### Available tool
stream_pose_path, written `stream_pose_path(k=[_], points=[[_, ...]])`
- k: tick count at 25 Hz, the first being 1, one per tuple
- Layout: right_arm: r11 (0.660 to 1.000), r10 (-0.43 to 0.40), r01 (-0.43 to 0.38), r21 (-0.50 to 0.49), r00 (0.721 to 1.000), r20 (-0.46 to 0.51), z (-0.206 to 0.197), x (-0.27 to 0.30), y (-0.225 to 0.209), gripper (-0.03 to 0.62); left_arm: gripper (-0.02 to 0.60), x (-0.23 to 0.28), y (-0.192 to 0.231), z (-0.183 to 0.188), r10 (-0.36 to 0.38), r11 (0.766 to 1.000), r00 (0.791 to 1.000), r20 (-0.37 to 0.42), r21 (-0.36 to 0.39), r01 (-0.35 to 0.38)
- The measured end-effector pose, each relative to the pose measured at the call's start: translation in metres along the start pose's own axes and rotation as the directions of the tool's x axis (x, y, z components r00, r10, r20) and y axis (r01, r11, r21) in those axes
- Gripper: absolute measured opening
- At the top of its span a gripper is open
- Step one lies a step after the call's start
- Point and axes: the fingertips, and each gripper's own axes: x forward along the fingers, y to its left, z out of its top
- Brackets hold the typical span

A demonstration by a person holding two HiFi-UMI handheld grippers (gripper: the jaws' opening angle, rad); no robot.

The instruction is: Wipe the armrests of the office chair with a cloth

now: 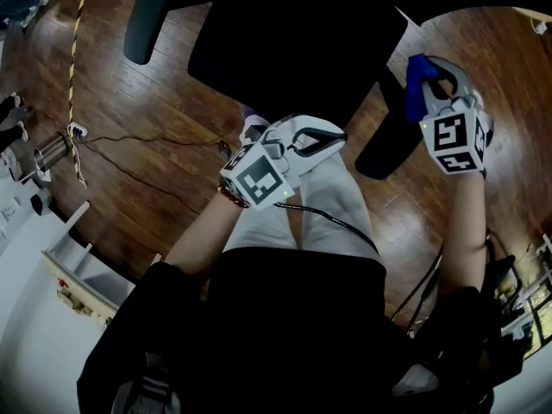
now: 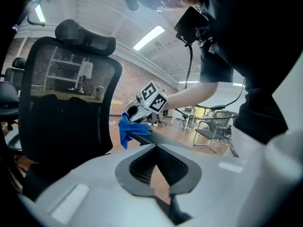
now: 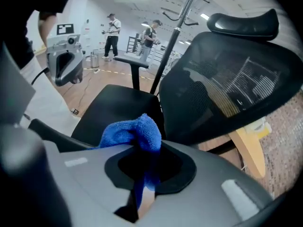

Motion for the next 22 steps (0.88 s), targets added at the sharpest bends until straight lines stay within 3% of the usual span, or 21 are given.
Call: stream_pose_path(k=[5,11,17,22], points=[[0.977,0.163,-0.173,-0.126,0.983,-0.08,0.014,0.01,0.05,0.034,0.005,-0.008,0.007,0.001,0.027,1.0,0.999,-0.02,-0.001,-0.027],[0.98,0.185,-0.186,-0.072,0.983,-0.017,0.022,-0.01,0.113,0.034,0.005,-0.025,0.012,-0.029,0.047,0.997,0.997,-0.067,-0.057,-0.051],[0.947,0.317,-0.316,-0.064,0.948,0.011,0.034,-0.049,0.216,0.034,0.005,-0.022,0.022,-0.007,0.041,0.997,0.998,-0.054,-0.06,-0.044],[0.945,0.326,-0.324,-0.05,0.945,0.033,0.036,-0.075,0.25,0.037,0.005,-0.009,0.017,0.001,-0.003,0.997,0.999,-0.046,-0.076,0.0]])
